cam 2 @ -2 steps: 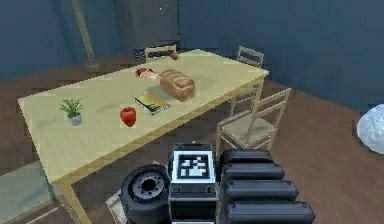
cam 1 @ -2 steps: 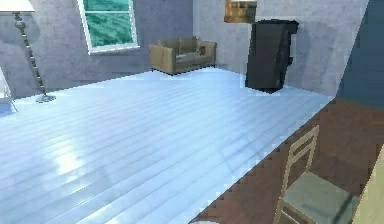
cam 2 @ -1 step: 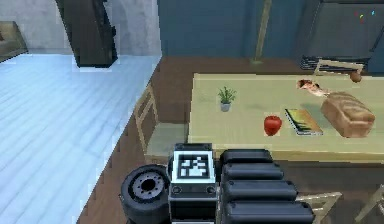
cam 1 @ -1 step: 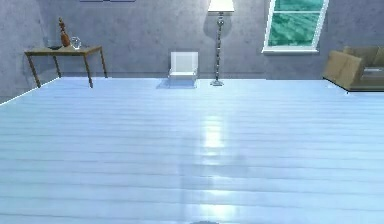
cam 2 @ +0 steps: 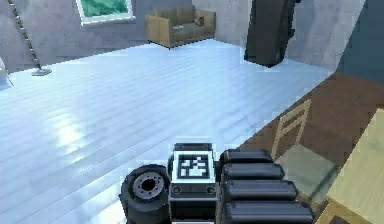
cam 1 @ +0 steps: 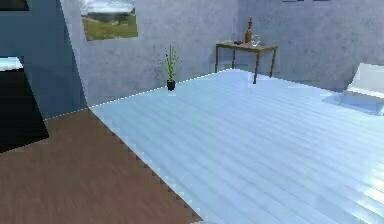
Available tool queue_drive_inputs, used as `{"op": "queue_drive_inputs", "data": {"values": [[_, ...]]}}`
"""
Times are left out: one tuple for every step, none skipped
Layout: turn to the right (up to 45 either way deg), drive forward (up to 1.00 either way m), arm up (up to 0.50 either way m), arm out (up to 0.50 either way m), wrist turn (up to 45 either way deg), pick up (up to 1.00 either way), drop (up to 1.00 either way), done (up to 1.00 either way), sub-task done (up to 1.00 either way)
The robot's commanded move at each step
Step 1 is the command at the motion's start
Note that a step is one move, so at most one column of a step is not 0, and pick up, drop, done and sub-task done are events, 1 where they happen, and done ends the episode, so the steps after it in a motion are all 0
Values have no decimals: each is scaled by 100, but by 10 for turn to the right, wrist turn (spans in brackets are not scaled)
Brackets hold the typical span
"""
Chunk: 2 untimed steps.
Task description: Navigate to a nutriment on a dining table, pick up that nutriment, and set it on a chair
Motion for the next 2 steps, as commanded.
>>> {"op": "queue_drive_inputs", "data": {"values": [[-420,0,0,0,0,0,0,0,0],[0,10,0,0,0,0,0,0,0]]}}
